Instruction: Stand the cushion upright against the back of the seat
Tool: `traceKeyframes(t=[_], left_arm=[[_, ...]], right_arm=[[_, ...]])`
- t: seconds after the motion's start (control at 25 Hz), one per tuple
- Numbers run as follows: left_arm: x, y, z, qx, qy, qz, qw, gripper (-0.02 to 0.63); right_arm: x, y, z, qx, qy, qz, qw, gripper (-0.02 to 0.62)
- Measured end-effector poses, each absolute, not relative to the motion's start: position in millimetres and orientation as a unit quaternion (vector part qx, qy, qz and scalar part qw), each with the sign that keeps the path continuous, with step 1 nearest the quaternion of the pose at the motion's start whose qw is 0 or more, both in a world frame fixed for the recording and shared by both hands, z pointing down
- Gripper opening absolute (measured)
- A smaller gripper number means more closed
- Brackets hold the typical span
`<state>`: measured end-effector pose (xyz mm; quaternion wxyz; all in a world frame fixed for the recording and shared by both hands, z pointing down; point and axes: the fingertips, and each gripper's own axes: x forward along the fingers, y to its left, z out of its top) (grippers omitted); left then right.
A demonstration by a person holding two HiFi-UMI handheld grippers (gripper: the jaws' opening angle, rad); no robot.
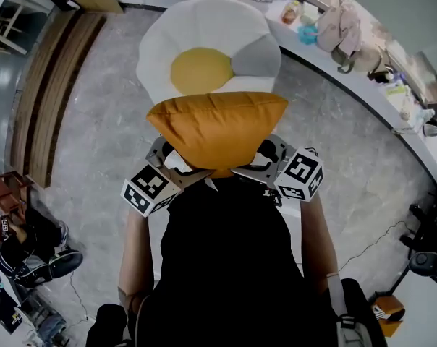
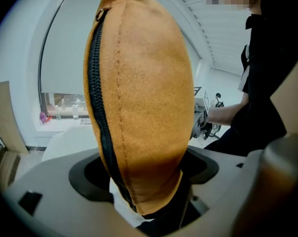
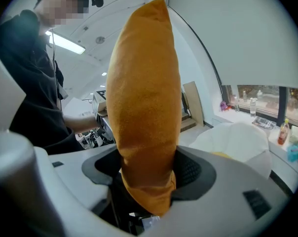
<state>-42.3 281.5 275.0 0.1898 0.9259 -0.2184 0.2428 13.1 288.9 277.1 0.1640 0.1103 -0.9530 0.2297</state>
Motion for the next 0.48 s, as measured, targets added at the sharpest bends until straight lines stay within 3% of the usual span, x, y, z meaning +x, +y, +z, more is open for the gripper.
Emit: traceKeyframes(t=[0.48], left_arm=[[-29.3,269.3,283.2,0.917,-0.219,0.262,0.206,0.408]], right_arm=[[26.0,276.4,286.6,0.104,-0.95,0.247,0.163,0.316]])
